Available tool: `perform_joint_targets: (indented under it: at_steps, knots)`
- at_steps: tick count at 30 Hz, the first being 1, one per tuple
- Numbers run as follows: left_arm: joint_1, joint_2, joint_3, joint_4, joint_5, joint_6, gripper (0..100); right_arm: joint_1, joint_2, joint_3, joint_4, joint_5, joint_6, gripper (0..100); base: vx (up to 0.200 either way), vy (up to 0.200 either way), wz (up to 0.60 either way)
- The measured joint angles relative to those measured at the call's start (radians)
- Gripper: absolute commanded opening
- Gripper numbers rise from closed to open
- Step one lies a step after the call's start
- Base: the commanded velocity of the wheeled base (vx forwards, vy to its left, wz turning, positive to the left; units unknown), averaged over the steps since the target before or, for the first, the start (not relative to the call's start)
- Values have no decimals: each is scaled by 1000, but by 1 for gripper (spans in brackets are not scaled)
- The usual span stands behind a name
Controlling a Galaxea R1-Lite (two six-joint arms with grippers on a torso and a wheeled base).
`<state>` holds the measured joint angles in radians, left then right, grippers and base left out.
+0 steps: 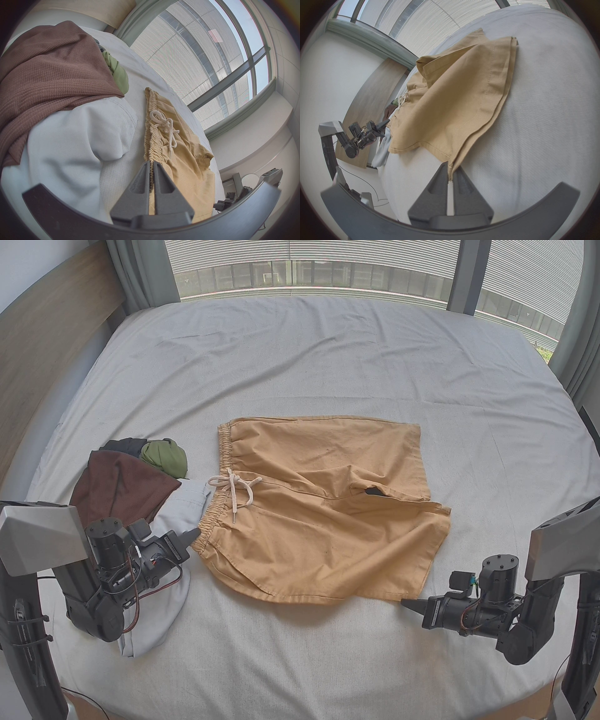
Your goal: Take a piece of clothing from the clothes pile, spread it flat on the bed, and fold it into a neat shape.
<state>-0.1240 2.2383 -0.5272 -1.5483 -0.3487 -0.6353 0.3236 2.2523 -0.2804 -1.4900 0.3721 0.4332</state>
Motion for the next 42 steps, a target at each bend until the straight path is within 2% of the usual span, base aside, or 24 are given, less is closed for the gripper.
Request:
perform_joint_targets:
  at_steps: [6,20,37,42]
  knots:
    - [2,-27,57,3,2,-4,0,-38,-56,87,3,0,-54,0,0,0,0]
    - [-11,-106,270,2,-3,0,0,-78,-102,225,-12,4,-107,0,0,0,0]
    - [11,-71,277,1,3,3,0,-87,-102,263,26,10,-141,0,0,0,0]
    - [12,-63,267,1,5,1,0,-91,-101,263,66,16,-181,0,0,0,0]
